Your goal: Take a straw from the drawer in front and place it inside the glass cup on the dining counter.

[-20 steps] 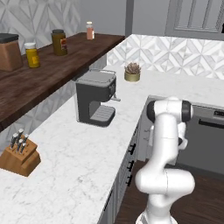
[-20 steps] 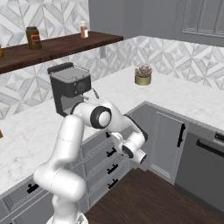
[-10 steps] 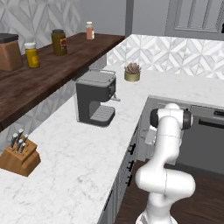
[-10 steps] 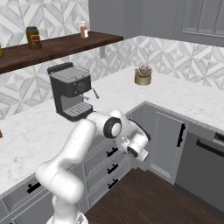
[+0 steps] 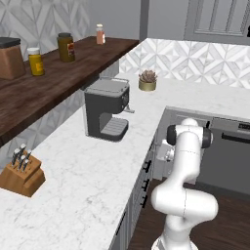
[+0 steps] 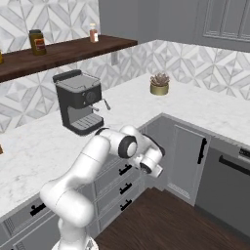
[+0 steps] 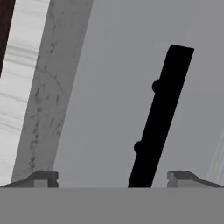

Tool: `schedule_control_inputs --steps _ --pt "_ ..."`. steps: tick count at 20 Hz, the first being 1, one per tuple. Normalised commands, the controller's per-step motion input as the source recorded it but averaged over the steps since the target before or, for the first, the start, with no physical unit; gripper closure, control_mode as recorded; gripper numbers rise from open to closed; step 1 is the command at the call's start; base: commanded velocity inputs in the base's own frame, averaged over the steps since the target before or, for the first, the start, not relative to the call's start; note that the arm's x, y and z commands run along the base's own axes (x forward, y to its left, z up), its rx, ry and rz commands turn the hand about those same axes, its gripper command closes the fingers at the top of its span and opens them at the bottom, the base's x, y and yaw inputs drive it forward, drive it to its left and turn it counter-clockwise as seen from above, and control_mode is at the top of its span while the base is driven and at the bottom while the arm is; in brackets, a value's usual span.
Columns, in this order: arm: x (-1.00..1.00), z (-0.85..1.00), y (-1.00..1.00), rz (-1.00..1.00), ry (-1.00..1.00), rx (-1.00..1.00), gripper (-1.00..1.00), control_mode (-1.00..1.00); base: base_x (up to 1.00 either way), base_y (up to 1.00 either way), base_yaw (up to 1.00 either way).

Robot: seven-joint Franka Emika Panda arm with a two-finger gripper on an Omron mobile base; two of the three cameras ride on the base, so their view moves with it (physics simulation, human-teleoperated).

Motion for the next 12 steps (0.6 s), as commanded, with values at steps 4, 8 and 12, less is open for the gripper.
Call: schedule_control_inputs --steps 4,8,12 --pt "0.23 -0.17 0.22 0.0 0.0 0.0 -1.0 -1.0 0.0 0.0 0.0" --pt "0.36 -0.28 0.07 0.0 0.0 0.0 -1.0 -1.0 0.0 0.0 0.0" --pt "0.43 -0.32 0.0 -0.01 0.0 0.0 -1.0 -1.0 0.0 0.0 0.0"
